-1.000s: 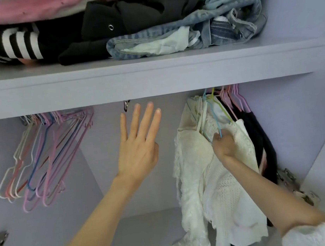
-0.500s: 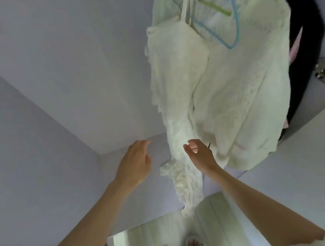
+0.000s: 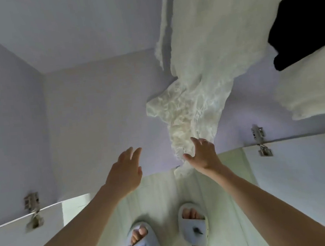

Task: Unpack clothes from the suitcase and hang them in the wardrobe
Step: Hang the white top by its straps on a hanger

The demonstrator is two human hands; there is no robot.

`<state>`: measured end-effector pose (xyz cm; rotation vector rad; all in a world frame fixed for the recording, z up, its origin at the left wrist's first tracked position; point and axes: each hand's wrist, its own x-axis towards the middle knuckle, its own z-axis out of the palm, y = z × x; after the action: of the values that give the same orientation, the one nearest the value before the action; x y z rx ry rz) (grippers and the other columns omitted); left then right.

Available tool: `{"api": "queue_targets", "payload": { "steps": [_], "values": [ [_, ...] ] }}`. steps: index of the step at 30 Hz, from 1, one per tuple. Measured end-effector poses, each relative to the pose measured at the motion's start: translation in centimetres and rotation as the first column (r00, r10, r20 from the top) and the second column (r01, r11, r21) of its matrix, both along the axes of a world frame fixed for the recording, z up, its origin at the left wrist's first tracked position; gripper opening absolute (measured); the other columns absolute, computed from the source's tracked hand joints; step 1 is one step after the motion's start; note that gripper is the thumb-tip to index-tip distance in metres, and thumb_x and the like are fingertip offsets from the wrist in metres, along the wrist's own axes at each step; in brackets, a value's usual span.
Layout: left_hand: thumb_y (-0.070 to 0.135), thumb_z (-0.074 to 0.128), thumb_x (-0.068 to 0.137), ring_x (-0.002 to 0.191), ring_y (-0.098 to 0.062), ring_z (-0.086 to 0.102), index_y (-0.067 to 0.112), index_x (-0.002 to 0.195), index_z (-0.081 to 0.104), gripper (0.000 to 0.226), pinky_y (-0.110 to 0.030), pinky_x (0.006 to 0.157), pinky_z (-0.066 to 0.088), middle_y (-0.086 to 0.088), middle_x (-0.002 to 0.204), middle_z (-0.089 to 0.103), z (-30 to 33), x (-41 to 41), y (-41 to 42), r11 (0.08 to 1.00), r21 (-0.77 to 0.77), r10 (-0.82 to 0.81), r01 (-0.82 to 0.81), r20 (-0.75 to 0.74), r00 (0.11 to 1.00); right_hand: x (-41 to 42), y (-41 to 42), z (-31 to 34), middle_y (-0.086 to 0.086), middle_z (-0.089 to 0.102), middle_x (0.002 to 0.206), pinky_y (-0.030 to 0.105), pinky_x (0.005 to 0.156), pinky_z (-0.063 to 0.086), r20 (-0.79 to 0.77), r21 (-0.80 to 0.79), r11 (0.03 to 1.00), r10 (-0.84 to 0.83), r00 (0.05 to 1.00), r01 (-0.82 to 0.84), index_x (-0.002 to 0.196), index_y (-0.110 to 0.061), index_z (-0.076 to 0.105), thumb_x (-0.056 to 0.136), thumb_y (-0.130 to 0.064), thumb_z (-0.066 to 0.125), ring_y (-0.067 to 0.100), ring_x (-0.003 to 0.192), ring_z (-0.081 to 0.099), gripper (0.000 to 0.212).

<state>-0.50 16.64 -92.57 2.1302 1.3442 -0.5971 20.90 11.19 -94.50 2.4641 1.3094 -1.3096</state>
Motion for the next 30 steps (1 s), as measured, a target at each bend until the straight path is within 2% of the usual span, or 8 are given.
{"api": "queue_targets", "payload": {
  "steps": [3,6,9,14,18,24,26,30],
  "values": [
    [0.027,0.032,0.100,0.145,-0.026,0.004,0.020,0.150,-0.002,0.061,-0.036,0.111,0.026,-0.008,0.158,-0.007,-7.8,-0.9,0.6,1.000,-0.011,-0.004,0.003,-0.037,0.999,-0.2,2.1,-7.0,0.006,-0.012,0.158,0.055,0.109,0.029,0.083,-0.005,0.999,0.050,0.995,-0.050,0.150,-0.033,-0.004,0.090,-0.048,0.053,0.030,0.145,-0.007,0.084],
    [0.032,0.030,0.100,0.145,-0.032,-0.007,0.021,0.147,-0.015,0.066,-0.041,0.116,0.016,-0.013,0.154,-0.022,-13.2,-1.2,1.1,0.999,0.021,-0.028,0.029,-0.079,0.997,-0.2,4.0,-11.4,0.008,-0.020,0.156,0.050,0.102,0.039,0.179,0.012,1.000,-0.005,0.984,0.003,0.146,-0.039,-0.015,0.085,-0.059,0.052,0.035,0.144,0.006,0.093],
    [0.035,0.030,0.099,0.144,-0.037,-0.004,0.021,0.147,-0.015,0.067,-0.049,0.114,0.017,-0.016,0.155,-0.018,-16.6,-1.6,1.5,0.995,0.095,-0.007,0.015,-0.086,0.996,-0.6,5.5,-14.3,0.019,0.005,0.155,0.042,0.095,0.041,0.206,0.119,0.992,-0.068,0.976,0.044,0.149,-0.037,-0.002,0.088,-0.050,0.054,0.039,0.133,0.025,0.084],
    [0.026,0.063,0.086,0.125,-0.048,0.042,0.015,0.138,0.044,0.057,-0.060,0.086,0.045,-0.024,0.144,0.037,-18.8,-2.2,3.2,0.985,0.171,-0.036,0.037,-0.010,0.999,0.5,8.5,-16.4,0.023,0.035,0.131,0.026,0.085,0.038,0.067,0.301,0.907,-0.328,0.942,0.294,0.132,-0.010,0.040,0.089,-0.008,0.050,0.036,0.109,0.048,0.044],
    [0.028,0.065,0.083,0.125,-0.048,0.042,0.013,0.137,0.045,0.060,-0.061,0.084,0.046,-0.024,0.144,0.037,-19.0,-2.5,3.4,0.989,0.130,-0.065,0.071,-0.051,0.997,1.6,12.8,-15.7,0.019,0.049,0.129,0.013,0.077,0.027,-0.052,0.308,0.824,-0.485,0.873,0.476,0.129,-0.002,0.045,0.091,-0.001,0.043,0.030,0.116,0.046,0.038],
    [0.032,0.030,0.099,0.145,-0.033,-0.007,0.025,0.149,-0.003,0.060,-0.042,0.115,0.021,-0.010,0.156,-0.017,-17.4,-1.8,4.4,0.999,0.030,-0.040,0.041,-0.059,0.997,1.4,20.7,-10.7,0.020,0.055,0.129,0.027,0.103,0.032,-0.083,0.729,0.622,-0.335,0.939,0.286,0.130,0.006,0.048,0.087,-0.001,0.052,0.032,0.123,0.049,0.044],
    [0.029,0.029,0.100,0.146,-0.029,-0.001,0.024,0.150,0.001,0.058,-0.038,0.112,0.027,-0.008,0.157,-0.014,-16.5,-1.7,4.9,0.999,0.003,-0.044,0.045,-0.069,0.997,1.2,21.0,-9.8,0.018,0.048,0.138,0.031,0.109,0.031,-0.133,0.707,0.664,-0.215,0.968,0.244,0.139,0.001,0.039,0.090,-0.007,0.052,0.030,0.129,0.045,0.051],
    [0.026,0.030,0.100,0.144,-0.025,0.012,0.022,0.150,0.008,0.055,-0.038,0.107,0.033,-0.006,0.158,-0.001,-14.1,-1.6,5.0,0.997,-0.073,0.030,-0.036,-0.091,0.995,0.4,17.2,-9.6,0.013,0.036,0.147,0.027,0.111,0.027,-0.147,0.413,0.903,-0.064,0.987,0.120,0.147,-0.010,0.028,0.097,-0.021,0.048,0.023,0.137,0.035,0.055]
  ]
}}
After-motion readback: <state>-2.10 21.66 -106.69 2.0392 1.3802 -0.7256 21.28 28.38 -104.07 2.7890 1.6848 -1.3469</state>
